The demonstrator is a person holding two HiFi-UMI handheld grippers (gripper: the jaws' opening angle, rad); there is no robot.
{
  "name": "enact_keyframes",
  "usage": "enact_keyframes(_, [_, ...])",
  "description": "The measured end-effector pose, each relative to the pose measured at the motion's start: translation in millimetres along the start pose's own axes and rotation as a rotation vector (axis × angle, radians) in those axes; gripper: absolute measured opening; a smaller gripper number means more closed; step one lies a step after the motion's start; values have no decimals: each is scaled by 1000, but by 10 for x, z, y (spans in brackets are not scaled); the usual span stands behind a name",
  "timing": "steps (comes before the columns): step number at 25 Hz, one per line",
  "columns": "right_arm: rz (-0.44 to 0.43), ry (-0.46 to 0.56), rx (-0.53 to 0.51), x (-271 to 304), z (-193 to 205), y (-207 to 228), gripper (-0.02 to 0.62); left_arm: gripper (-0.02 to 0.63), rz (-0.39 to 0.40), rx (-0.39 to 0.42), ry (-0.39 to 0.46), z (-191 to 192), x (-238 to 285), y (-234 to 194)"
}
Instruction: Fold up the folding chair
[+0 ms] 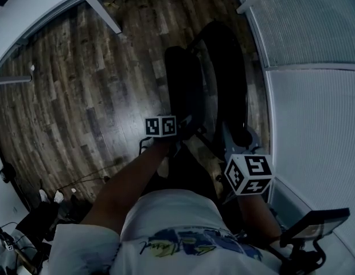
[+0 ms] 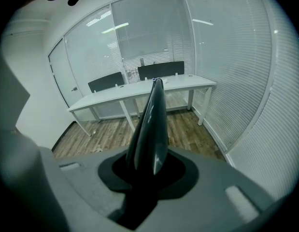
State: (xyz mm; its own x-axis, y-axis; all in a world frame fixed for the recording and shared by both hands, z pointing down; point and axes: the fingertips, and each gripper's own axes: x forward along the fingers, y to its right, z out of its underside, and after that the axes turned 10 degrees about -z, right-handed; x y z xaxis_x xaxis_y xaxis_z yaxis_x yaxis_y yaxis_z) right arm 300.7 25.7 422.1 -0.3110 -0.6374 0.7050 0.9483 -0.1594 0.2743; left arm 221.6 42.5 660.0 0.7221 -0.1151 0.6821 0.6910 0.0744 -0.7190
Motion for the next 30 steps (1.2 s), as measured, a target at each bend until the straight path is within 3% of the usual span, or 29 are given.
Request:
enact_keyframes(17, [10, 12, -3, -56, -34, -62, 86, 126, -119, 18, -20, 57, 268, 425])
enact_keyframes(22, [10, 17, -1, -87, -39, -43, 89, 127, -192, 45, -41, 81, 291, 459])
enact_keyframes(30, [7, 12, -22, -97, -28, -94, 91, 127, -214, 50, -53, 126, 372, 612])
